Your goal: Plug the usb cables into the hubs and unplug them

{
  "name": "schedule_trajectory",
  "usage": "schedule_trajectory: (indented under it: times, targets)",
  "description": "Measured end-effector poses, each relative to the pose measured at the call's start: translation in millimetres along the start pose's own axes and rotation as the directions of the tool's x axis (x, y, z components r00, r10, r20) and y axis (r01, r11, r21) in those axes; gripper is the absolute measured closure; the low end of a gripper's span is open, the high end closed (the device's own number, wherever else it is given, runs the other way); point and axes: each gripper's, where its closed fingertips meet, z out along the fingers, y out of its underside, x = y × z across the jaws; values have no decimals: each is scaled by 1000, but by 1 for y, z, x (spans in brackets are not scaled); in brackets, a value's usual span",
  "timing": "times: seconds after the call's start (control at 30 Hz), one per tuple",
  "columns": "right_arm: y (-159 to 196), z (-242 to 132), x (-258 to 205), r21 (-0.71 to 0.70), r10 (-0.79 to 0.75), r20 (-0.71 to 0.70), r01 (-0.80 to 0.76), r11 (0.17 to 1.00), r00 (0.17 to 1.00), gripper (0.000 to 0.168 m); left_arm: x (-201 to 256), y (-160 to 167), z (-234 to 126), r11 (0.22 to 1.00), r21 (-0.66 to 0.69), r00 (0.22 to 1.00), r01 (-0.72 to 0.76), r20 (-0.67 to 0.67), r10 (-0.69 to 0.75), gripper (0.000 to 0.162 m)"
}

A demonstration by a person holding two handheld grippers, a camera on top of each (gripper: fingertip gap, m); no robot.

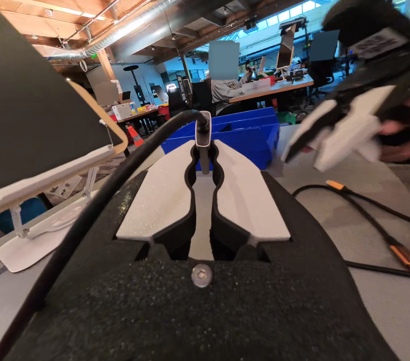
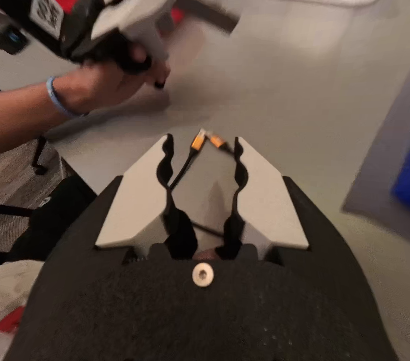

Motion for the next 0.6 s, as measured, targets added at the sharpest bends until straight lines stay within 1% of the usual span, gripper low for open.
schedule_trajectory:
  times: [0.03, 0.07, 0.1, 0.13, 0.17, 0.23, 0.3, 0.33, 0.37, 0.47, 0.53, 0.6]
  targets:
    - [14, 6, -6, -61, 39, -16, -40, 997, 999, 107, -7, 7, 3, 1000, 2, 1000, 5, 13, -5, 152]
    - [23, 11, -10, -85, 74, -36, -77, 993, 997, 104, -13, 14, 6, 1000, 5, 1000, 2, 27, -2, 152]
    - [28, 15, -13, -89, 83, -40, -86, 992, 996, 106, -19, 19, 9, 1000, 9, 999, -3, 40, 3, 152]
    - [30, 18, -15, -87, 62, -30, -64, 994, 998, 106, -23, 24, 12, 1000, 14, 999, -7, 54, 6, 152]
    - [33, 18, -16, -96, 21, -7, -22, 995, 1000, 108, -25, 28, 14, 1000, 15, 998, -6, 61, 5, 152]
    - [41, 6, -24, -124, -126, 119, 140, 982, 985, 121, -23, 29, 15, 1000, 9, 1000, 12, 29, -12, 152]
    - [52, -15, -27, -105, -306, 223, 335, 936, 925, 126, -17, 28, 11, 1000, 9, 1000, 24, -6, -24, 152]
    - [59, -23, -29, -91, -365, 282, 403, 911, 887, 130, -12, 27, 9, 999, -1, 999, 35, -39, -35, 152]
    - [65, -27, -28, -89, -388, 320, 436, 896, 864, 133, -7, 25, 7, 999, -5, 997, 33, -70, -33, 152]
    - [85, -27, -22, -139, -383, 430, 479, 867, 818, 138, 2, 23, 5, 1000, -4, 994, 23, -109, -23, 152]
    - [92, -24, -20, -138, -383, 485, 502, 854, 786, 143, 6, 24, 6, 999, -7, 991, 40, -130, -40, 152]
    - [98, -20, -23, -136, -379, 534, 519, 844, 756, 147, 9, 24, 5, 1000, -10, 990, 16, -142, -17, 152]
